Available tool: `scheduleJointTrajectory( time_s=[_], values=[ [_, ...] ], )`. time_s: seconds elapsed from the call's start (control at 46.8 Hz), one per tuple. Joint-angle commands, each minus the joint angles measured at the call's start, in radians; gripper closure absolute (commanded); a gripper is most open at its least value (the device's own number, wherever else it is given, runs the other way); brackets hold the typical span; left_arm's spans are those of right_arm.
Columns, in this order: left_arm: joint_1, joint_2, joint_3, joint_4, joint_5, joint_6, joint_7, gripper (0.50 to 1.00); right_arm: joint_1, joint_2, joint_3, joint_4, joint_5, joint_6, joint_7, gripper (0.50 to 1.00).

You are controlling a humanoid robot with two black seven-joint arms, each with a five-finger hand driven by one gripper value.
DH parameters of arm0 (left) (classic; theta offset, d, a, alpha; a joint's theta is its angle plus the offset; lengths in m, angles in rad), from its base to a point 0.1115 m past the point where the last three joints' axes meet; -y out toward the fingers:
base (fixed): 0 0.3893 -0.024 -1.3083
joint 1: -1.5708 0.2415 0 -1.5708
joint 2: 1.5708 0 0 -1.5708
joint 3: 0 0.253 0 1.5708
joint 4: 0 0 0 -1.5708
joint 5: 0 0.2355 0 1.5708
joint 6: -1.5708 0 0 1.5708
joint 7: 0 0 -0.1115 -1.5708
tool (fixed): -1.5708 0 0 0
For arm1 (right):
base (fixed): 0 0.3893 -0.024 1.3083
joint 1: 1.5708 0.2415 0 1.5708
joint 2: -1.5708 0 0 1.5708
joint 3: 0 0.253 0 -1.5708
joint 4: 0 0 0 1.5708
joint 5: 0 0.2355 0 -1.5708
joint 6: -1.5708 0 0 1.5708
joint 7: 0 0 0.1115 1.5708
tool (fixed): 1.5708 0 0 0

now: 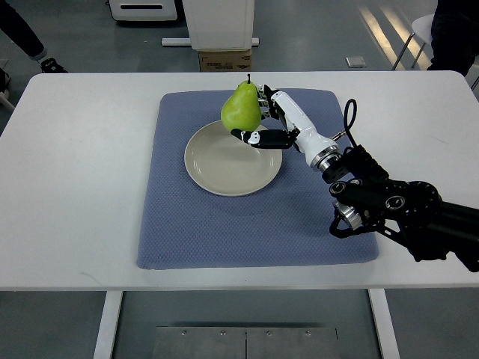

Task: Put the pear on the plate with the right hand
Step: 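Lower the pear onto the cream plate with the right hand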

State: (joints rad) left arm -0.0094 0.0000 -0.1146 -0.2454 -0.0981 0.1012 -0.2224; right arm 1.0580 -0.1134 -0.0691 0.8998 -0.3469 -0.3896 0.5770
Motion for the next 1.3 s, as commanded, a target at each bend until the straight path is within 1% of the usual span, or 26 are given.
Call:
scheduleJointTrajectory(
  time_s=[0.0, 0.171, 0.363, 0.641, 0.876, 0.961, 1.025, 1.068, 1.175, 1.217, 1.282],
  values=[
    [0.000, 0.000, 0.000, 0.000, 0.000, 0.000, 0.000, 0.500, -0.004, 0.017, -0.024, -0.015, 0.000, 0.000, 0.001, 1.000],
    [0.000, 0.000, 0.000, 0.000, 0.000, 0.000, 0.000, 0.500, -0.027, 0.057, -0.054, -0.041, 0.000, -0.005, 0.004, 1.000],
    [0.000, 0.000, 0.000, 0.000, 0.000, 0.000, 0.000, 0.500, -0.050, 0.113, -0.070, -0.108, -0.001, -0.005, 0.006, 1.000],
    [0.000, 0.000, 0.000, 0.000, 0.000, 0.000, 0.000, 0.500, -0.055, 0.113, -0.107, -0.159, -0.001, -0.008, 0.003, 1.000],
    [0.000, 0.000, 0.000, 0.000, 0.000, 0.000, 0.000, 0.500, -0.052, 0.113, -0.107, -0.164, -0.001, -0.018, 0.003, 1.000],
    [0.000, 0.000, 0.001, 0.000, 0.000, 0.000, 0.000, 0.500, -0.052, 0.113, -0.107, -0.162, -0.003, -0.028, 0.004, 0.915],
    [0.000, 0.000, 0.000, 0.000, 0.000, 0.000, 0.000, 0.500, -0.050, 0.113, -0.107, -0.162, -0.001, -0.028, 0.004, 0.837],
    [0.000, 0.000, 0.001, 0.000, 0.000, 0.000, 0.000, 0.500, -0.050, 0.113, -0.107, -0.162, -0.001, -0.028, 0.004, 0.810],
    [0.000, 0.000, 0.000, 0.000, 0.000, 0.000, 0.000, 0.500, -0.050, 0.113, -0.107, -0.162, -0.003, -0.028, 0.006, 0.710],
    [0.000, 0.000, 0.000, 0.000, 0.000, 0.000, 0.000, 0.500, -0.050, 0.113, -0.107, -0.162, -0.003, -0.028, 0.006, 0.687],
    [0.000, 0.000, 0.000, 0.000, 0.000, 0.000, 0.000, 0.500, -0.052, 0.113, -0.107, -0.160, -0.003, -0.028, 0.006, 0.666]
  ],
)
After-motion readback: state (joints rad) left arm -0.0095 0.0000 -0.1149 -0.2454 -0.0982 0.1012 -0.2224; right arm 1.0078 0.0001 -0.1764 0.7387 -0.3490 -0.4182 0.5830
